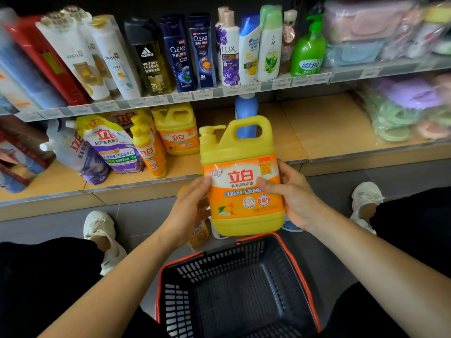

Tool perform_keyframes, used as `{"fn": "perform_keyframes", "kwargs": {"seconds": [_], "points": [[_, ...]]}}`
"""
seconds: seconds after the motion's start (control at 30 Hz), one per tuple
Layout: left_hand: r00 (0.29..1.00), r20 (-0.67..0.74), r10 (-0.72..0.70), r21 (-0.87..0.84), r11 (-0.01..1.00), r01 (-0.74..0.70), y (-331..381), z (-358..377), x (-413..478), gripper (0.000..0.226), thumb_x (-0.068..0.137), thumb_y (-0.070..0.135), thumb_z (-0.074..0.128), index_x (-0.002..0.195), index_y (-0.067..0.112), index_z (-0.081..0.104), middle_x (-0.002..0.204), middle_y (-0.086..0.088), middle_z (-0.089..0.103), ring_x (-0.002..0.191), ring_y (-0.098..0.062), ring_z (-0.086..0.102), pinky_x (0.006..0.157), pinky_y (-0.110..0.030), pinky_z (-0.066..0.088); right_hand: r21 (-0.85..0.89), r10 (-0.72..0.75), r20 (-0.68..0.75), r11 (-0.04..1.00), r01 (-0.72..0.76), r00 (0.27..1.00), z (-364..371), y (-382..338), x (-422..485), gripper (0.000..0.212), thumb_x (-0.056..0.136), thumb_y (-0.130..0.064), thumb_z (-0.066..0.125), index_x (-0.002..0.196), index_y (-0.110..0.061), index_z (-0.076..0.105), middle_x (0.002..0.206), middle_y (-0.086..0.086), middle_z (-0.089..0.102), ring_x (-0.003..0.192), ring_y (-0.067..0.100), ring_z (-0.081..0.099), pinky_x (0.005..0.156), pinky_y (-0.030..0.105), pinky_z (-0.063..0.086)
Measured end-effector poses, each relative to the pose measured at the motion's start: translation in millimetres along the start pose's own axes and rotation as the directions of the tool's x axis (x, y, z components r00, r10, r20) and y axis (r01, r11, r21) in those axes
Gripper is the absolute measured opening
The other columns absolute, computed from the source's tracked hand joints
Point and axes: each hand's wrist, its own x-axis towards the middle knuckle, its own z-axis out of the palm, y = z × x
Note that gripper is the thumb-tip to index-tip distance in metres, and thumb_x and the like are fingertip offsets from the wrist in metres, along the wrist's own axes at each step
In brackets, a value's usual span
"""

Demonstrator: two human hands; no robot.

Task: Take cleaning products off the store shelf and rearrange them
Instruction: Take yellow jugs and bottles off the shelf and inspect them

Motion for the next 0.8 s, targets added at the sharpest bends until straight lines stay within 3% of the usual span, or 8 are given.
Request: {"fn": "perform_keyframes", "kwargs": {"seconds": [0.1, 0.23, 0.33, 0.4, 0.53, 0.67, 0.73, 0.8], "points": [[0.989, 0.098, -0.111, 0.026, 0.994, 0.109, -11, 5, -4, 0.055, 0.086, 0.056, 0.066, 0.129, 0.022, 0.064, 0.123, -0.001, 0.073, 0.111, -0.02, 0.071, 0.08, -0.031, 0.06, 0.034, -0.026, -0.052, 0.999, 0.028, 0.998, 0, -5, 0, 0.065, 0.067, -0.024, 0.088, 0.127, -0.019, 0.063, 0.122, 0.011, 0.071, 0.111, 0.033, 0.07, 0.083, 0.049, 0.06], [0.979, 0.137, -0.151, -0.028, 0.987, 0.156, -18, 11, -5, 0.061, 0.082, 0.043, 0.074, 0.135, 0.019, 0.059, 0.132, -0.003, 0.068, 0.123, -0.023, 0.064, 0.101, -0.046, 0.054, 0.098, -0.023, -0.07, 0.995, 0.03, 0.997, 0, -8, 2, 0.058, 0.078, -0.023, 0.081, 0.132, -0.019, 0.06, 0.125, 0.011, 0.07, 0.114, 0.033, 0.068, 0.084, 0.047, 0.06], [0.984, 0.063, -0.169, -0.215, 0.96, 0.179, -12, 14, -3, 0.061, 0.075, 0.044, 0.08, 0.128, 0.019, 0.064, 0.128, -0.006, 0.071, 0.118, -0.025, 0.068, 0.09, -0.043, 0.06, 0.169, -0.009, -0.071, 0.985, 0.021, 0.997, -2, -11, 3, 0.078, 0.079, -0.019, 0.077, 0.149, -0.026, 0.043, 0.132, 0.009, 0.067, 0.12, 0.032, 0.064, 0.097, 0.055, 0.053], [0.983, 0.034, -0.181, -0.295, 0.938, 0.183, -5, 16, -1, 0.052, 0.08, 0.048, 0.073, 0.124, 0.024, 0.065, 0.123, -0.004, 0.073, 0.111, -0.024, 0.071, 0.077, -0.038, 0.062, 0.177, -0.052, -0.024, 0.983, 0.055, 0.998, -2, -16, 2, 0.091, 0.081, -0.015, 0.077, 0.153, -0.043, 0.029, 0.135, 0.006, 0.065, 0.121, 0.03, 0.065, 0.094, 0.056, 0.055], [0.987, 0.002, -0.158, -0.273, 0.95, 0.152, 2, 17, 1, 0.056, 0.08, 0.057, 0.066, 0.127, 0.027, 0.063, 0.124, -0.005, 0.072, 0.11, -0.023, 0.071, 0.075, -0.036, 0.061, -0.013, -0.14, 0.055, 0.99, 0.141, 0.989, 2, -21, 1, 0.081, 0.086, -0.025, 0.073, 0.152, -0.047, 0.032, 0.141, -0.002, 0.061, 0.125, 0.023, 0.062, 0.093, 0.053, 0.056], [1.0, 0.016, 0.004, -0.191, 0.982, -0.001, -2, 16, 0, 0.06, 0.085, 0.042, 0.07, 0.138, 0.02, 0.054, 0.134, -0.007, 0.066, 0.122, -0.029, 0.064, 0.085, -0.04, 0.059, 0.057, -0.16, -0.027, 0.985, 0.162, 0.987, 5, -23, 2, 0.075, 0.087, -0.02, 0.073, 0.15, -0.042, 0.039, 0.137, -0.002, 0.063, 0.123, 0.024, 0.063, 0.09, 0.05, 0.058], [0.975, 0.086, 0.203, -0.002, 0.979, -0.204, -1, 8, -1, 0.075, 0.078, 0.029, 0.079, 0.144, 0.013, 0.047, 0.131, -0.009, 0.067, 0.12, -0.03, 0.064, 0.087, -0.038, 0.057, 0.147, -0.142, -0.085, 0.977, 0.154, 0.986, 3, -26, 4, 0.073, 0.087, -0.021, 0.074, 0.149, -0.039, 0.041, 0.134, -0.003, 0.066, 0.12, 0.023, 0.066, 0.085, 0.048, 0.059], [0.922, 0.174, 0.345, 0.212, 0.901, -0.377, 4, -1, 0, 0.093, 0.072, 0.026, 0.086, 0.151, 0.014, 0.039, 0.129, -0.009, 0.066, 0.113, -0.029, 0.066, 0.089, -0.04, 0.056, 0.225, -0.117, -0.108, 0.964, 0.139, 0.987, 0, -29, 5, 0.067, 0.089, -0.02, 0.072, 0.147, -0.038, 0.044, 0.131, -0.004, 0.068, 0.117, 0.02, 0.067, 0.08, 0.043, 0.06]]}}
